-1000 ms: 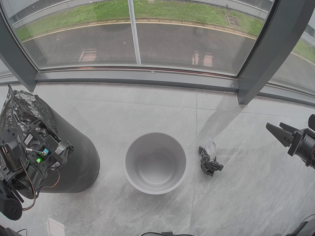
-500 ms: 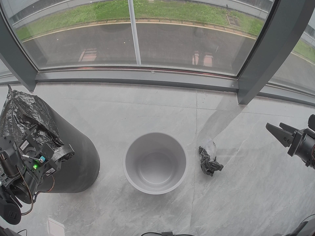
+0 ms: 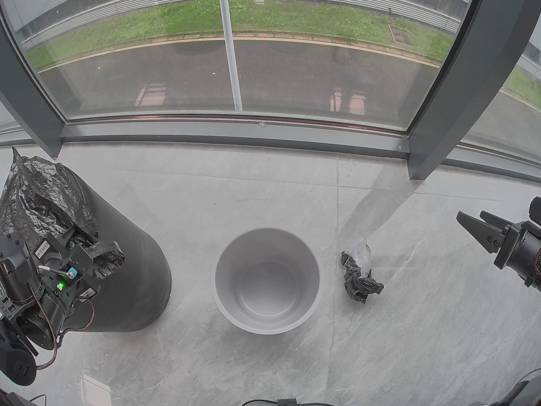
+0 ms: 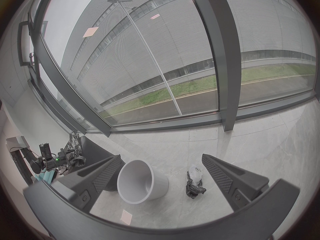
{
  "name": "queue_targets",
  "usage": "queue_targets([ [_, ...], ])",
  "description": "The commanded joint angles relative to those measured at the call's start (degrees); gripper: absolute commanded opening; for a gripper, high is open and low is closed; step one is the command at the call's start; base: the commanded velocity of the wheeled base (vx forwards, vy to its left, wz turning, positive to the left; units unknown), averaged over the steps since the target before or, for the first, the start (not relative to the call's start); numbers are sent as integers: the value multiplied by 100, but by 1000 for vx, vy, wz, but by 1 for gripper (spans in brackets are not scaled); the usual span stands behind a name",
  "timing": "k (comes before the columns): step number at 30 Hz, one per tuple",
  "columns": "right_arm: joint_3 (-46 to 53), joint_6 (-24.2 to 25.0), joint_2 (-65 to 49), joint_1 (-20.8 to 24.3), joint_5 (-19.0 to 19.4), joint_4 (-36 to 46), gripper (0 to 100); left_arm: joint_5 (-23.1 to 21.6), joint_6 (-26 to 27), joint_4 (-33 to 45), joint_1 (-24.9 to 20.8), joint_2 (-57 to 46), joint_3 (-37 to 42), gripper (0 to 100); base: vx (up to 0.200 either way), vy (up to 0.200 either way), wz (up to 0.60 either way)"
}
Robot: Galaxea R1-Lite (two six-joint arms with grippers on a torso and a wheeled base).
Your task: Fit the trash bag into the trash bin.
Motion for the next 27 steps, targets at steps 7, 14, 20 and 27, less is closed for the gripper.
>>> queue_targets([
  [7, 17, -8, -10, 3, 6, -2, 100, -1, -540, -13, 5, -63, -32, 0, 0, 0, 0],
  [14, 78, -25, 16, 12, 6, 7, 100, -150, -927, -13, -13, -72, -340, 0, 0, 0, 0],
  [20, 105, -69, -80, 3, 6, -2, 100, -229, -1946, -4, -57, -617, -920, 0, 0, 0, 0],
  [27, 175, -96, -414, 73, 6, 7, 100, -212, -4856, 172, -39, -1311, -1456, 0, 0, 0, 0],
])
